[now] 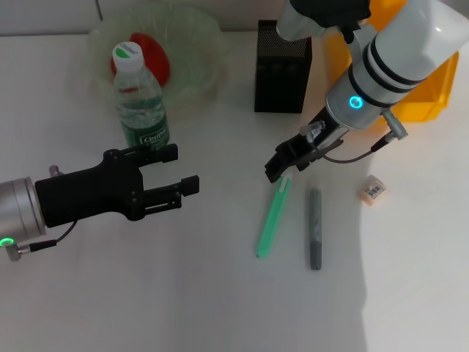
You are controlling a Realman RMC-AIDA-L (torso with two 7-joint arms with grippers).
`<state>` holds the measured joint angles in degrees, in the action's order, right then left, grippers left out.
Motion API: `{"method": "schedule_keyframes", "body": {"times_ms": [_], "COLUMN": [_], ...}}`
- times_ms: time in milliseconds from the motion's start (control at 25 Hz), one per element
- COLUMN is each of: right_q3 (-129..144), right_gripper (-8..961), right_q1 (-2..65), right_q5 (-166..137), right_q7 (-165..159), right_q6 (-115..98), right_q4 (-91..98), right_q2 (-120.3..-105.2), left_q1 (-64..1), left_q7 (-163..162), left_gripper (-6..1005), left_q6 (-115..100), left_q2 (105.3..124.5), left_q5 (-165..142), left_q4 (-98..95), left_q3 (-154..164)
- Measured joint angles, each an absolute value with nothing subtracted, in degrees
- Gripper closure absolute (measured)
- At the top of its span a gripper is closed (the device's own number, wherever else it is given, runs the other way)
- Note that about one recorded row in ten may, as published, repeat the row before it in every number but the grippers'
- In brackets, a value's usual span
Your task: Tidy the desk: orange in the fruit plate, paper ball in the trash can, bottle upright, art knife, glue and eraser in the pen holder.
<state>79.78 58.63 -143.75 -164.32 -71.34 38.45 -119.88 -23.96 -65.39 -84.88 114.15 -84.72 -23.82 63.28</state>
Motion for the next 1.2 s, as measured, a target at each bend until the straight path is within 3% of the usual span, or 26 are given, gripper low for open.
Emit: {"method": "schedule_keyframes", "body": {"times_ms": [200,1200], "right_q3": [80.5,85.5], "right_gripper": [354,360], "right_q1": [59.3,60.4], "right_q5": [-143.1,-142.4], "right_q7": [-165.3,-169.5], "right_q6": [-70.4,-68.6], "right_q4": [37.8,35.9], "right_q2": [-119.89,-119.88], "left_q1": [-24.0,-24.2], "left_q7": [-65.4,-65.4], "left_gripper": [253,253], "left_q6": [-84.5,-83.7], "left_q2": [114.17,114.26], "left_q5": [-84.7,-84.7], "left_q4": [-23.8,-23.8], "left_q3": [63.3,63.3]}}
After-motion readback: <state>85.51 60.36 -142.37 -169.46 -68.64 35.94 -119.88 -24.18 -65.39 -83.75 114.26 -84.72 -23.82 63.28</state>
